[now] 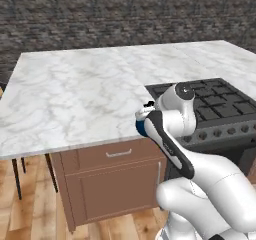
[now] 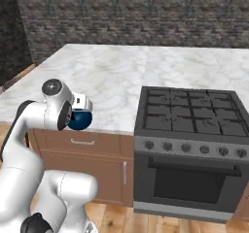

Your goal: The kettle is done boiling. Turn off the stove, then wait for 300 timesteps before moving the kettle to the dining table.

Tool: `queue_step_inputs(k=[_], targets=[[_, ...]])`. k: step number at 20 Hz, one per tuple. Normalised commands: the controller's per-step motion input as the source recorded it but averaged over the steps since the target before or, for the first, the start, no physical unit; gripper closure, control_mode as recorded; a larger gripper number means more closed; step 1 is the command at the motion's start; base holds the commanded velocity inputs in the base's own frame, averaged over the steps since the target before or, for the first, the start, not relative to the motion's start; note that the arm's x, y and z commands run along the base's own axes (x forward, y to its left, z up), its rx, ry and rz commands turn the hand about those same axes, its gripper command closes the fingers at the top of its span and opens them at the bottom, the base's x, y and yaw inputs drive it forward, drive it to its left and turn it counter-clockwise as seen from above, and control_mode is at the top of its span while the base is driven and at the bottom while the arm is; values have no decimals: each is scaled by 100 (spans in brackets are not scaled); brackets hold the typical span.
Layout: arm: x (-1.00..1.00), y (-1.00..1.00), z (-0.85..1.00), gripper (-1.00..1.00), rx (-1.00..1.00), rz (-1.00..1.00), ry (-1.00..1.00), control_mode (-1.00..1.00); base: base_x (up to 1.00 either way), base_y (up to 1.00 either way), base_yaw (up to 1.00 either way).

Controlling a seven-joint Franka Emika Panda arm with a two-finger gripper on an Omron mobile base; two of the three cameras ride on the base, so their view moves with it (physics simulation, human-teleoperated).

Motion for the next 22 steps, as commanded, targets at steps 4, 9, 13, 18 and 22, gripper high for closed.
queue_step_inputs(k=[4, 9, 13, 18, 22], targets=[[0, 0, 0, 100, 0, 0, 0, 100, -3, 100, -9], [0, 0, 0, 100, 0, 0, 0, 100, 0, 100, -11], [0, 0, 0, 100, 0, 0, 0, 100, 0, 100, -13], [0, 0, 0, 100, 0, 0, 0, 100, 2, 100, -17], [0, 0, 0, 100, 0, 0, 0, 100, 6, 100, -17]])
